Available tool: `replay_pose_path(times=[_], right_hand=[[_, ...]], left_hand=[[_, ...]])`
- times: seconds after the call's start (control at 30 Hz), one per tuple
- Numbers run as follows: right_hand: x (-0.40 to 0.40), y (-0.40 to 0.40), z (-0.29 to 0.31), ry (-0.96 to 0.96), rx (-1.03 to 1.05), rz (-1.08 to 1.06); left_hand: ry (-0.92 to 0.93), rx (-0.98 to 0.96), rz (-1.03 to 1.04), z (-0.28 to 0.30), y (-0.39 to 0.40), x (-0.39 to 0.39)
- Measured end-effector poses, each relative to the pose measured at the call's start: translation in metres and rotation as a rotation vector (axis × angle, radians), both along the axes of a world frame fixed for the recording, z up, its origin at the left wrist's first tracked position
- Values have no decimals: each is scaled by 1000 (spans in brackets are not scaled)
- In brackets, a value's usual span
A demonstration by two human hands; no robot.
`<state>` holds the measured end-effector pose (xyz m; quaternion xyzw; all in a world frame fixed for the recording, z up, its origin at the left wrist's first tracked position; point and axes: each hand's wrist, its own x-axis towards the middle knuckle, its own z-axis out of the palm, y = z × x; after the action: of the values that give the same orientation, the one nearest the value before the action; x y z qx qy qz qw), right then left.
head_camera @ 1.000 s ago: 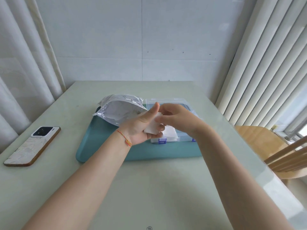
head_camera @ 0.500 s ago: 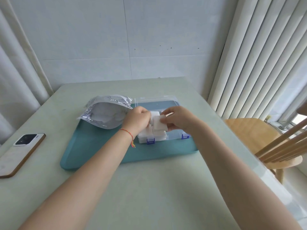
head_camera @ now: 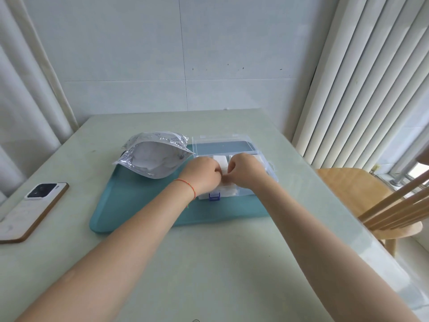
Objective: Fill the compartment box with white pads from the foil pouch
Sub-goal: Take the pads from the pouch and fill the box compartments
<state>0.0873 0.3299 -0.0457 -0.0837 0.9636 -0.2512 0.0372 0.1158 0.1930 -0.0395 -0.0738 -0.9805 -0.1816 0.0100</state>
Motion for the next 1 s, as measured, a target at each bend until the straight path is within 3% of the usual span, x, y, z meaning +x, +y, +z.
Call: replay_pose_path(times=[0.33,0.4,0.47,0.53,0.6,0.67,0.73,0.87,1.0], right_hand=[[-3,10,10,-72,157,53],[-5,7,17,-54,152,43],[-6,0,25,31,97,13],[-5,-10,32,156,13,5],[1,-30,38,268,-81,62],[10,-49,42,313,-185,119],[16,-75,42,280,-206,192],[18,-113,39,121,-42,314],[11,-135,42,178,-37,232]], left_hand=[[-40,-248,-51,3,12,4],[-71,-234,-63,5,10,4],[-59,-86,-74,6,-1,5],[62,114,-31,9,-18,12],[330,262,80,12,-44,21],[586,306,220,12,-68,28],[705,252,388,11,-97,34],[457,188,550,3,-138,42],[338,253,519,-6,-159,40]])
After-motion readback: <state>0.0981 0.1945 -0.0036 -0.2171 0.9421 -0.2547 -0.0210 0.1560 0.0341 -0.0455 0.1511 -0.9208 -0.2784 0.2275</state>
